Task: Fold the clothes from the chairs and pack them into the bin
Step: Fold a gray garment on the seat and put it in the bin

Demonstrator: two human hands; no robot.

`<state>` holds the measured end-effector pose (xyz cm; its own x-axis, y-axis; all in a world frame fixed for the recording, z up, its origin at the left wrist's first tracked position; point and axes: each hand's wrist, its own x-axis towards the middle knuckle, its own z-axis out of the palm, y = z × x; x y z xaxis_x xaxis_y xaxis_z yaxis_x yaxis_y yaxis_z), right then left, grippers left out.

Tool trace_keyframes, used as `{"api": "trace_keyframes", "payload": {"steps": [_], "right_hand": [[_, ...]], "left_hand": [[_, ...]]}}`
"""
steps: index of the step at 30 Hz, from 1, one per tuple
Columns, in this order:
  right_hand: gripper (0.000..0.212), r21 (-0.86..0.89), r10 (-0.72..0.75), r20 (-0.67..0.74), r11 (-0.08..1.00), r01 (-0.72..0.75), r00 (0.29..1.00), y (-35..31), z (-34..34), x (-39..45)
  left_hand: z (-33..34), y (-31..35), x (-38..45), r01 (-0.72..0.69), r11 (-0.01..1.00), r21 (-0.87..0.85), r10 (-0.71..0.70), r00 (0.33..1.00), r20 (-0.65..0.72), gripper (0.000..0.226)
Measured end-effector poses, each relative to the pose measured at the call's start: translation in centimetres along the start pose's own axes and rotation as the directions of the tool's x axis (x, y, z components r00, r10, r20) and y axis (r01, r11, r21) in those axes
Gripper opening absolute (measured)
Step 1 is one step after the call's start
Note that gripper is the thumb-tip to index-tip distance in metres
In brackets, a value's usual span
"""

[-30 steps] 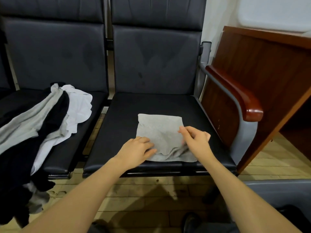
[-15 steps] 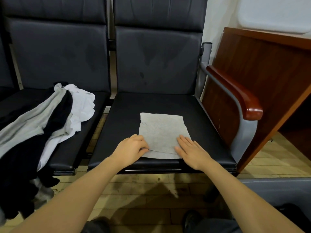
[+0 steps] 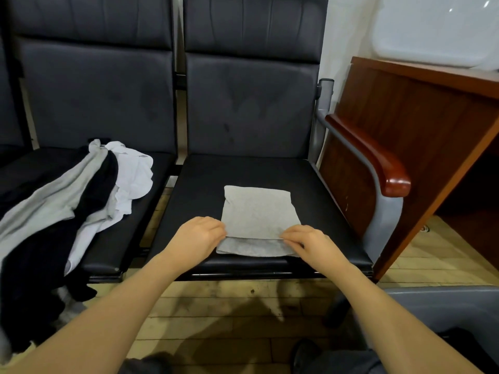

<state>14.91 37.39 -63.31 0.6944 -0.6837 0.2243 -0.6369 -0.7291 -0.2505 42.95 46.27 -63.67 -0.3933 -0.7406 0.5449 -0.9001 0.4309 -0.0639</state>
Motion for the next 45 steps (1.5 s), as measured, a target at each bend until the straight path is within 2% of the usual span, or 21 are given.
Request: {"api": "trace_keyframes", "payload": {"steps": [1,3,4,6,8,9,10,13,15,19,22,24,27,29,32,35,37,41,45], "right_hand": [[0.023,-0.038,-0.050,-0.065,0.998,0.048,0.997,0.1,-0.1,-0.1],[0.018,-0.121,-0.159,-0.183,0.983,0.138,0.970,0.3,-0.2,-0.4],[0.018,-0.158,-0.194,-0.199,0.974,0.164,0.961,0.4,-0.3,-0.7],[0.019,-0.187,-0.204,-0.110,0.966,0.181,0.973,0.4,-0.4,-1.0],[0.025,-0.166,-0.127,0.029,0.977,0.130,0.991,0.5,-0.4,-1.6],[0.027,-0.154,-0.091,0.056,0.983,0.099,0.994,0.8,-0.5,-1.7],[0.028,-0.144,-0.063,0.061,0.987,0.071,0.996,1.0,-0.6,-1.8],[0.031,-0.143,-0.014,0.093,0.989,0.027,0.996,1.1,-1.0,-2.1],[0.035,-0.129,0.004,0.110,0.992,0.011,0.994,0.7,-1.1,-2.1],[0.036,0.109,0.179,0.022,0.978,-0.180,0.984,-0.2,-1.4,-1.3],[0.030,0.215,0.309,-0.073,0.933,-0.288,0.948,0.2,-1.1,0.2],[0.030,0.218,0.395,-0.087,0.903,-0.369,0.915,1.3,-0.6,1.4],[0.041,0.179,0.496,-0.026,0.856,-0.484,0.868,3.4,0.4,3.3],[0.048,0.134,0.530,0.056,0.836,-0.533,0.846,4.2,0.9,4.2],[0.050,0.058,0.487,0.121,0.866,-0.496,0.865,4.0,1.8,5.3],[0.049,0.091,0.463,0.095,0.878,-0.471,0.881,3.1,2.4,6.3],[0.047,0.110,0.448,0.125,0.880,-0.461,0.885,2.5,2.5,7.0],[0.042,0.223,0.420,0.200,0.860,-0.458,0.885,1.8,2.7,7.3],[0.035,0.382,0.389,0.072,0.840,-0.386,0.918,0.7,0.8,6.3]], "left_hand": [[0.0,0.1,-0.3,-0.045,0.999,0.023,0.045,0.999,0.000,0.009],[0.1,0.5,-0.7,-0.065,0.998,0.017,0.065,0.998,0.007,0.023],[0.1,0.7,-0.9,-0.057,0.998,0.004,0.057,0.998,0.014,0.028],[0.3,1.1,-1.2,-0.074,0.997,-0.006,0.074,0.997,0.019,0.024],[0.7,1.5,-1.7,-0.096,0.994,-0.043,0.099,0.993,0.062,0.016],[0.8,1.8,-1.8,-0.088,0.995,-0.055,0.093,0.992,0.090,0.013],[0.7,2.0,-1.8,-0.064,0.996,-0.066,0.071,0.992,0.108,0.013],[0.6,2.3,-1.5,0.027,0.997,-0.076,-0.015,0.988,0.153,0.034],[0.5,2.5,-1.4,0.086,0.992,-0.088,-0.072,0.986,0.147,0.038],[0.7,2.8,-0.2,0.260,0.958,-0.125,-0.251,0.965,0.079,0.050],[1.4,2.2,1.7,0.464,0.869,-0.172,-0.467,0.884,0.028,0.055],[2.4,1.6,2.9,0.621,0.775,-0.121,-0.614,0.784,0.089,0.045],[3.9,0.9,4.4,0.748,0.663,-0.030,-0.724,0.650,0.231,0.045],[4.9,0.2,5.1,0.762,0.647,0.024,-0.742,0.621,0.253,0.046],[6.1,-0.4,5.8,0.738,0.673,0.040,-0.718,0.640,0.272,0.047],[6.8,-0.4,6.2,0.771,0.636,-0.037,-0.731,0.617,0.291,0.047],[6.9,-0.2,6.4,0.769,0.636,-0.065,-0.728,0.626,0.279,0.045],[5.9,0.7,6.4,0.743,0.609,-0.278,-0.716,0.666,0.209,0.041],[3.7,1.5,6.6,0.695,0.589,-0.412,-0.717,0.685,0.128,0.038]]}}
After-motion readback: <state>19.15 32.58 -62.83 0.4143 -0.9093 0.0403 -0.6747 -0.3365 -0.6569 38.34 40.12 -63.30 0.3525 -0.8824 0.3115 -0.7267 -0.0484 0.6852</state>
